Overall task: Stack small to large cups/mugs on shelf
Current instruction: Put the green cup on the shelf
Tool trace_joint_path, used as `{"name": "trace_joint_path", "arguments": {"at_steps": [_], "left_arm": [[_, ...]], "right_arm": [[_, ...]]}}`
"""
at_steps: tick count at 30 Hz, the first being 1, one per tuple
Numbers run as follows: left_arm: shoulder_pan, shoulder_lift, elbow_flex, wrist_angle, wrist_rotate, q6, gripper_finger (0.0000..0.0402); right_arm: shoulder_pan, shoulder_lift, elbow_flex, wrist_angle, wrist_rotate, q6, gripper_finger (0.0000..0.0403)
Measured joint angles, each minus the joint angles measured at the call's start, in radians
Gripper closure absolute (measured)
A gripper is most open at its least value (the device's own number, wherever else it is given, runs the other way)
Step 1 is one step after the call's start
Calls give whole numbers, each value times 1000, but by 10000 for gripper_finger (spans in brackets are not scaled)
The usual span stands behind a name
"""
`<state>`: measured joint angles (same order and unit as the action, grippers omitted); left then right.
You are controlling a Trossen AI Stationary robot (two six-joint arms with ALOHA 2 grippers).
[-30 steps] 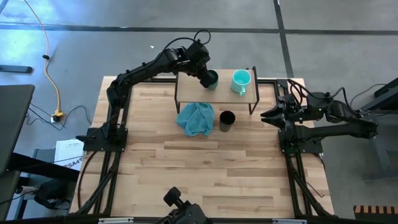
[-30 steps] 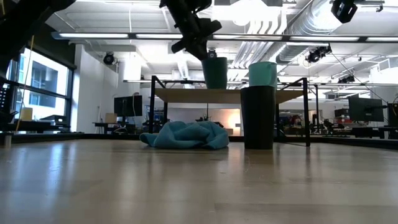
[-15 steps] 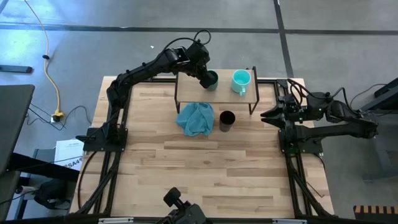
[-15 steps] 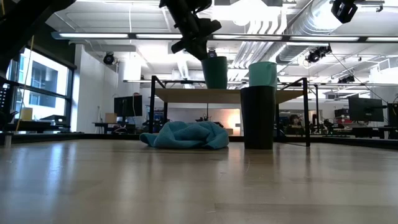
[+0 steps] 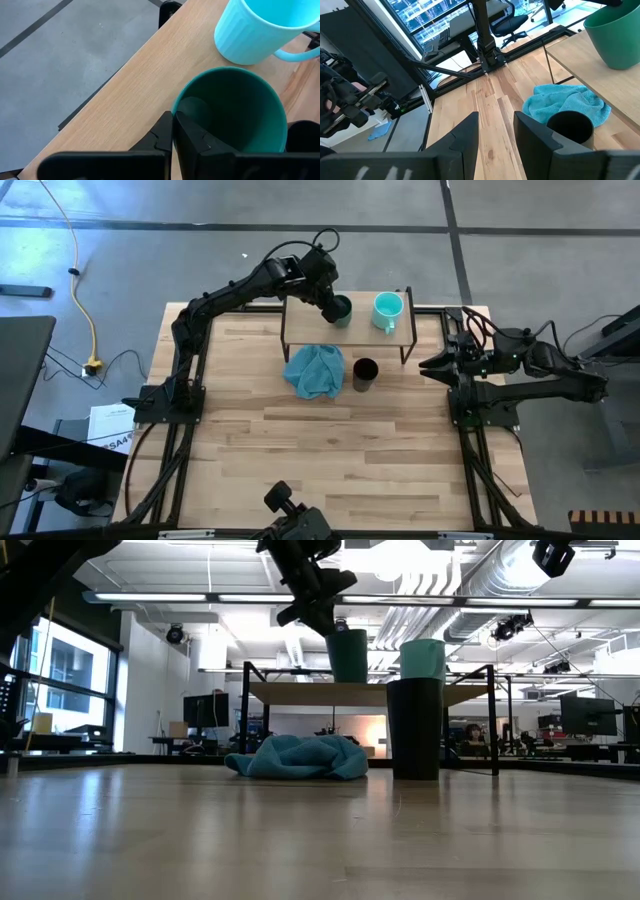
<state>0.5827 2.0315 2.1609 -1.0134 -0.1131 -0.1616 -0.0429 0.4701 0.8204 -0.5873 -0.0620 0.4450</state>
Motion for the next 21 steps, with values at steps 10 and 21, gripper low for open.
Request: {"name": "trace_joint_path", "arguments": {"at_steps": [10, 21], "left_arm": [[0, 0, 0, 5, -1, 0, 401], [0, 0, 0, 18, -1, 0, 401]], "right_arm": [[0, 0, 0, 0, 0, 0, 291], [0, 0, 0, 0, 0, 0, 291]]}}
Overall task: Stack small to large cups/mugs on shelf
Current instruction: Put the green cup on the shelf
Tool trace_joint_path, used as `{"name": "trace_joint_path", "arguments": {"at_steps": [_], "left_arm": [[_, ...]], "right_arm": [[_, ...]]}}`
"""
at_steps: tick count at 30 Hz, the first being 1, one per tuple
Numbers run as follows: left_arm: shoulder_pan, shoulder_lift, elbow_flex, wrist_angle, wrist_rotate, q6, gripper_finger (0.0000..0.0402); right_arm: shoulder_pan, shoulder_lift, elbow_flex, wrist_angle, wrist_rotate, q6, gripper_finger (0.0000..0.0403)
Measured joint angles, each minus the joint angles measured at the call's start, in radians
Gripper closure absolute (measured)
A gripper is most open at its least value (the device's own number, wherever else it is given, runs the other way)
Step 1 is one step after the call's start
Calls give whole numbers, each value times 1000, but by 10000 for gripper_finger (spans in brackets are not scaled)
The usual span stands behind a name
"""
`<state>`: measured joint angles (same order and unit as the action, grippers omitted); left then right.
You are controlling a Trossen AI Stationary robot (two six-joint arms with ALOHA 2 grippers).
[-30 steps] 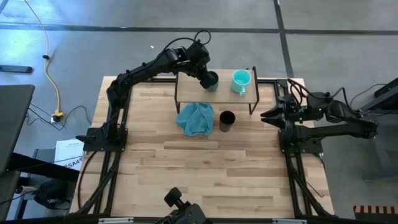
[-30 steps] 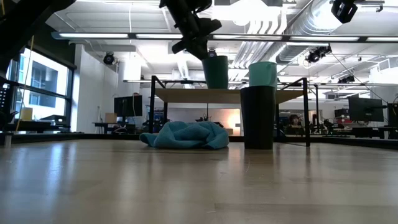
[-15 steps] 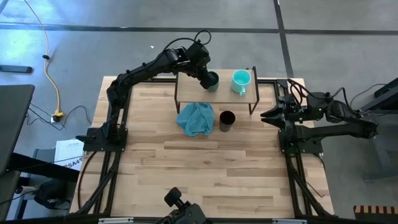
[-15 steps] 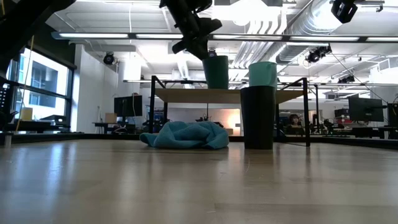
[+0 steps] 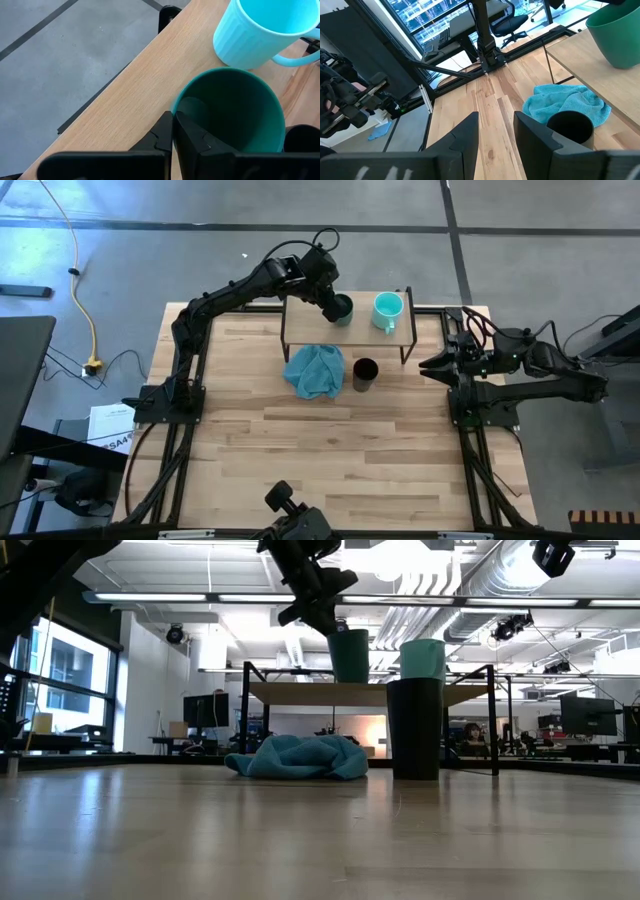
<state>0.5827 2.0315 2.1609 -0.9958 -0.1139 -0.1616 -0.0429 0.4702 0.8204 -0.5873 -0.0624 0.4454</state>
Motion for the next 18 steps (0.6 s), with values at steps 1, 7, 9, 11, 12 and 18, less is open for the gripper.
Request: {"name": "trace_joint_path", "arguments": {"at_steps": [1, 7, 9, 11, 12, 18], "left_arm": [[0, 0, 0, 0, 0, 0, 401], [0, 0, 0, 0, 0, 0, 401], [0, 0, 0, 0, 1, 0, 398], [0, 0, 0, 0, 1, 0, 390], [0, 0, 0, 0, 1, 0, 384], [0, 0, 0, 0, 16, 4, 353]], "right_arm": [[0, 0, 0, 0, 0, 0, 291], [0, 0, 0, 0, 0, 0, 291], [0, 0, 0, 0, 0, 0, 291], [0, 0, 0, 0, 0, 0, 291], [0, 0, 0, 0, 0, 0, 291], [0, 0, 0, 0, 0, 0, 291]]}}
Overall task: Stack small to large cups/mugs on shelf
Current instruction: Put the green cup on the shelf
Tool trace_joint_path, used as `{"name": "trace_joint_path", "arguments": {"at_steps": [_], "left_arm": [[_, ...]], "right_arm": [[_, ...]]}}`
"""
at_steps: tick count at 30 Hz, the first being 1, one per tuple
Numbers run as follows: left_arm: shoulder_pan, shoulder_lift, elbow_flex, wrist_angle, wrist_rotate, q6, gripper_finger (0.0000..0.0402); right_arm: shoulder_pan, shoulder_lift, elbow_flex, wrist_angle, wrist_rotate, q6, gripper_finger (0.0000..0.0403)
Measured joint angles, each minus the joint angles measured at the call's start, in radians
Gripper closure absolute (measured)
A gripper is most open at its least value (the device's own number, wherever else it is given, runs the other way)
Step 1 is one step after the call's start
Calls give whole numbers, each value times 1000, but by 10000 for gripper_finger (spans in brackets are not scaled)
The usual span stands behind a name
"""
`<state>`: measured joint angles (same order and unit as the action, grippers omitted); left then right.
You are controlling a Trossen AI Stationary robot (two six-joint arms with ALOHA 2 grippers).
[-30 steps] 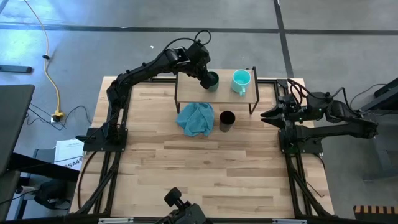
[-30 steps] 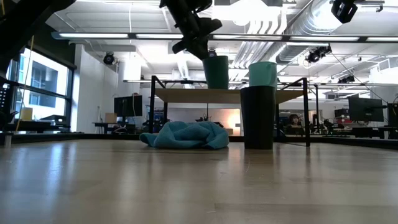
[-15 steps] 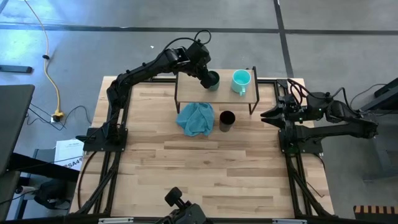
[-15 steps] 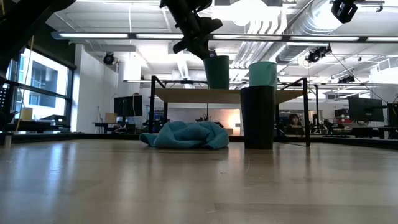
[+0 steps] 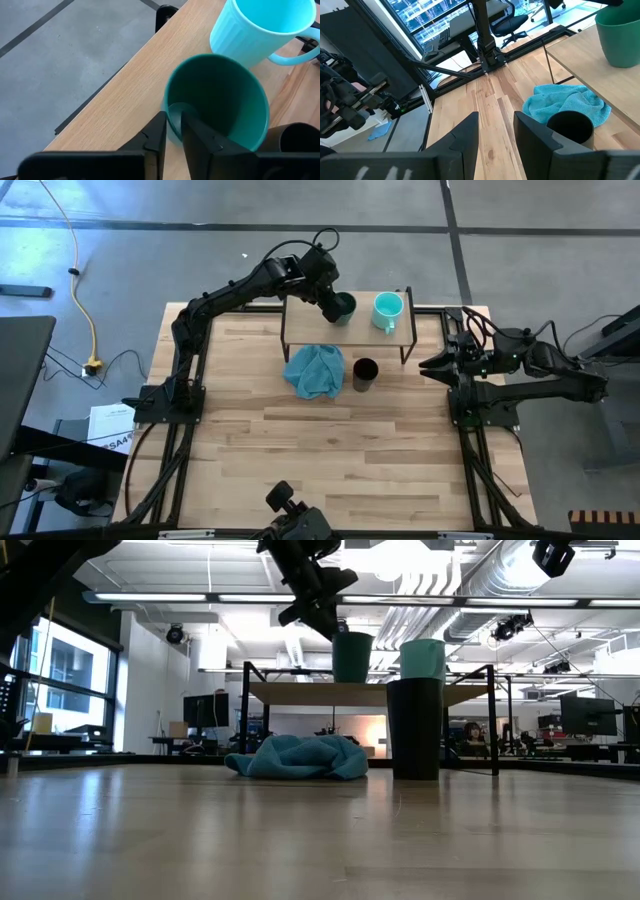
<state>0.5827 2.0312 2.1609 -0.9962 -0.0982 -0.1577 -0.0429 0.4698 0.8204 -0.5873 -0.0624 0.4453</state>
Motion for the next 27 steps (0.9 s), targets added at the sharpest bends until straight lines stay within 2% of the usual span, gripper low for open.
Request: {"name": "trace_joint_path", "arguments": {"at_steps": [27], "left_arm": [[0, 0, 0, -2, 12, 0, 346]], "right_arm": [[0, 0, 0, 0, -1, 3, 291]]}}
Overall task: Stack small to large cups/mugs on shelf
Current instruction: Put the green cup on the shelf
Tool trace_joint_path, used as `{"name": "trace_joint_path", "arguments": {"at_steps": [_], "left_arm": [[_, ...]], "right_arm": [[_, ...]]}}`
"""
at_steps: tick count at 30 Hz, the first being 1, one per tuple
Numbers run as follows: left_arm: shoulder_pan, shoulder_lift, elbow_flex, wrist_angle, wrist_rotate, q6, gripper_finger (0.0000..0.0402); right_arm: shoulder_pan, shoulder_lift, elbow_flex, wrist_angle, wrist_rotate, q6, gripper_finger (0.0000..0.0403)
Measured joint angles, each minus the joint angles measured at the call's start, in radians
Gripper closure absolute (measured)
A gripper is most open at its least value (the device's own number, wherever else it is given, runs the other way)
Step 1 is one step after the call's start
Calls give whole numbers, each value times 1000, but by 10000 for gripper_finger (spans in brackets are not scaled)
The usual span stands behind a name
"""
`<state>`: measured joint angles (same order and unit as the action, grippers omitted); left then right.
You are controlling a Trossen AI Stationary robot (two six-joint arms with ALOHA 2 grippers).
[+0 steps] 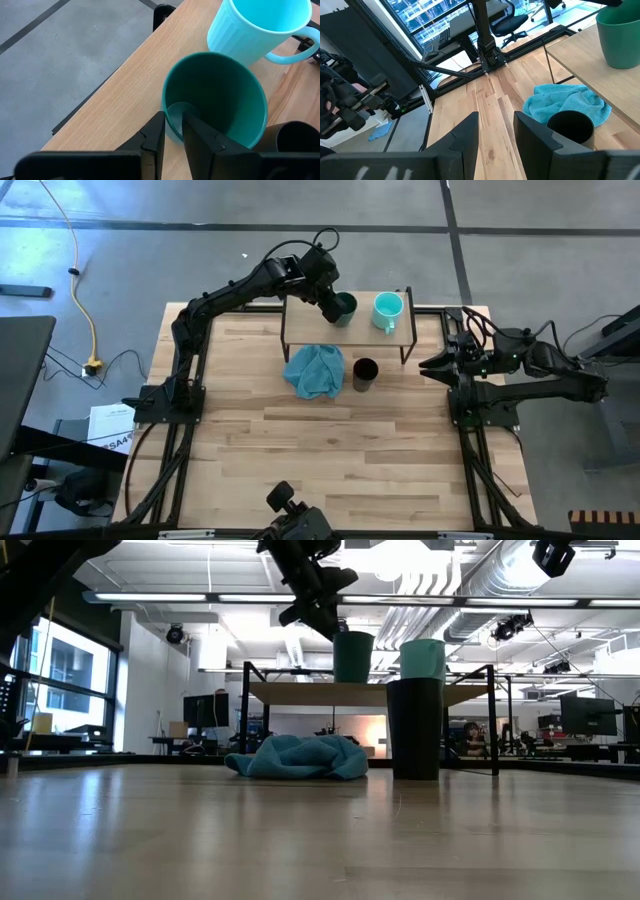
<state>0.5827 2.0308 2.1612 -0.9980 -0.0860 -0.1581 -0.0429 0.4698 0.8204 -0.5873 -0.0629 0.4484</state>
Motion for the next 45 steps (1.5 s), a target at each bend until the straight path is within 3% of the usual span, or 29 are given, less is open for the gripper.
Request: {"name": "trace_joint_path", "arguments": {"at_steps": [34, 45], "left_arm": [[0, 0, 0, -31, -12, 20, 343], [1, 0, 0, -31, -1, 23, 265]], "right_arm": [[0, 0, 0, 0, -1, 8, 291], [0, 0, 0, 0, -1, 8, 291]]}}
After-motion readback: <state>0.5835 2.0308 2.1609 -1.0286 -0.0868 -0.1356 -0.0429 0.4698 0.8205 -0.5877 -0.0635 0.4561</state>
